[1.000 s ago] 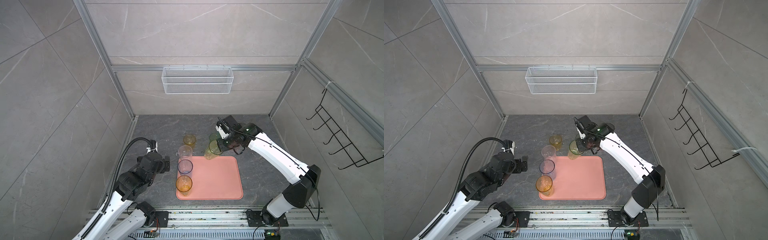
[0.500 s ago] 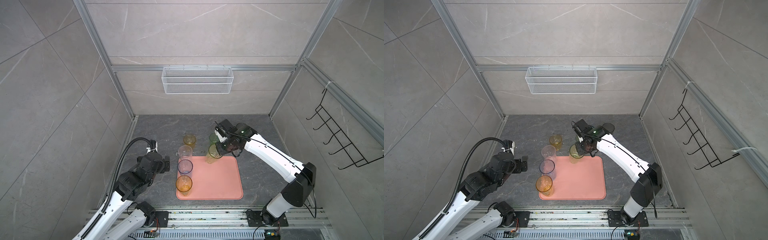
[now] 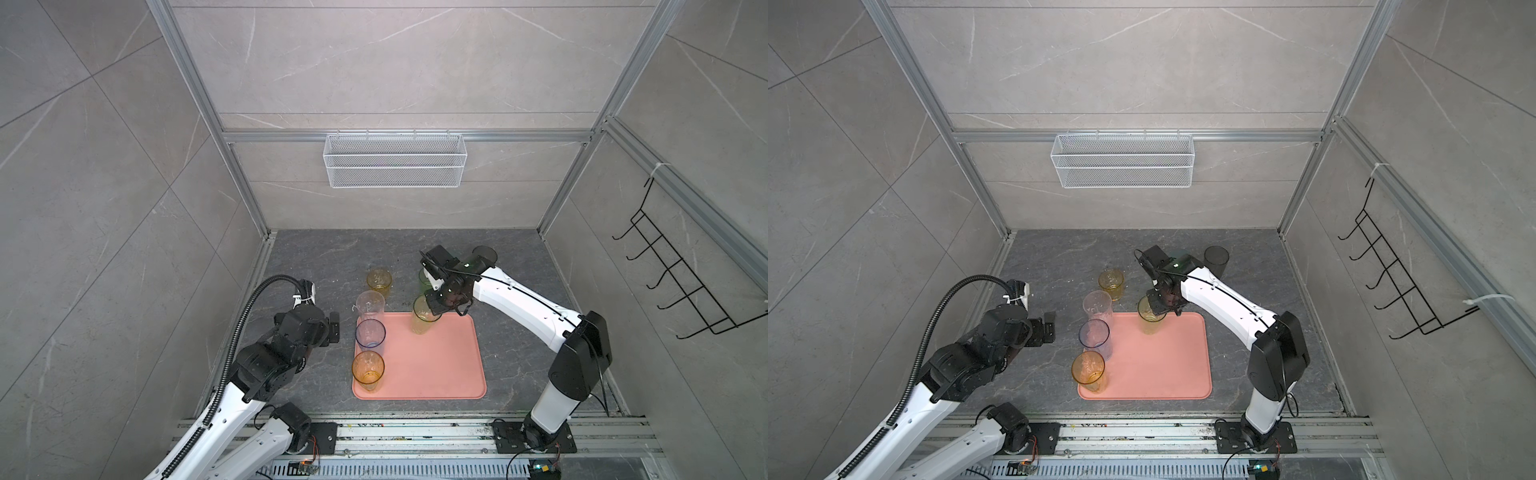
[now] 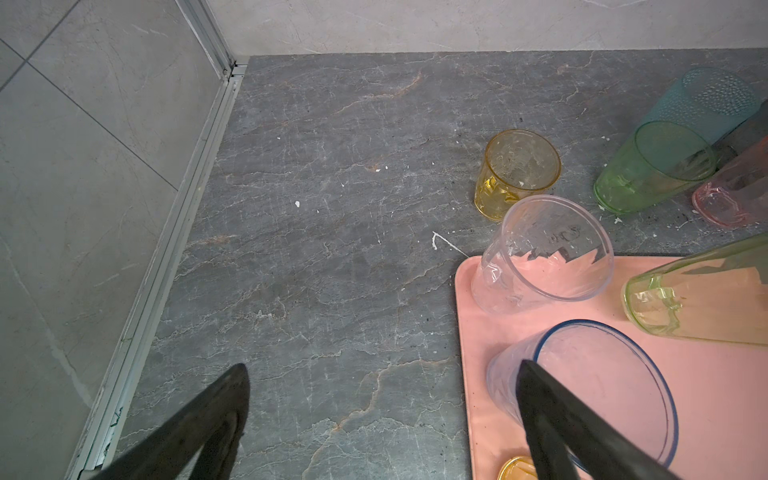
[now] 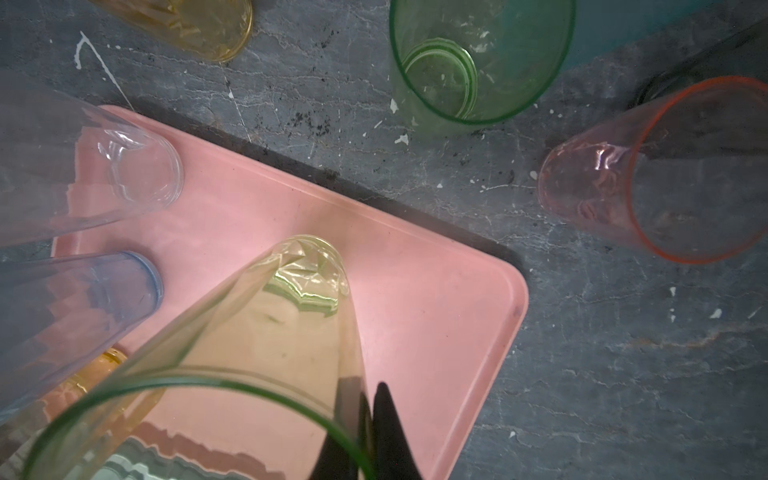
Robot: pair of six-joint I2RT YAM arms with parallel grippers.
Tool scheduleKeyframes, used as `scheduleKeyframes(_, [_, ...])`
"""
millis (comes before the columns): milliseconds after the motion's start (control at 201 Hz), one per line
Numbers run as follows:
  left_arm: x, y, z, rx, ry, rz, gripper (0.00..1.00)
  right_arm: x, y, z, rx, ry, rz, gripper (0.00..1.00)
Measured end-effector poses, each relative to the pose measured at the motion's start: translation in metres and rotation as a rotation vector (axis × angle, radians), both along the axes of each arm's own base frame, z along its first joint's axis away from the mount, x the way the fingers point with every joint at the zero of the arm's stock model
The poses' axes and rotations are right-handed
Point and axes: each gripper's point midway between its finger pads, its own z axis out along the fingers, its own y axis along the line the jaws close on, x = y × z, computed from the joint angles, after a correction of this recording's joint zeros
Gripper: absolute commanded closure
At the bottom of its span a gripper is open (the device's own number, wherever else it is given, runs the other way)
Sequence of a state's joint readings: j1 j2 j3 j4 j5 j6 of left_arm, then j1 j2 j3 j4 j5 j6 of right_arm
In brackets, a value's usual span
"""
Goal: Place the glasses into the tray
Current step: 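Lower the light green cup onto the tray and open the right gripper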
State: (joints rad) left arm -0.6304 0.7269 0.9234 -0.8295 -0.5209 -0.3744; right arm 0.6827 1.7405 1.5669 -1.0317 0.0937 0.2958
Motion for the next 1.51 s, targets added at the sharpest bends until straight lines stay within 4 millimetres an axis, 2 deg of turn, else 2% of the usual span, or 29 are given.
scheduleKeyframes(702, [0.0,0.0,0.0,0.001,0.001,0.0,0.0,0.012,0.003,-0.026,-0.034,0.014,-0.033,1.0])
scheduleKeyframes(1280, [0.001,0.0,-0.001,0.003,0.004,0.0,0.0,0.017,0.005,-0.028,-0.022,0.02,-0.06,1.0])
scheduleKeyframes(1509, [0.001,0.0,-0.001,0.003,0.005,0.0,0.0,0.018,0.007,-0.028,-0.017,0.022,-0.062,0.84])
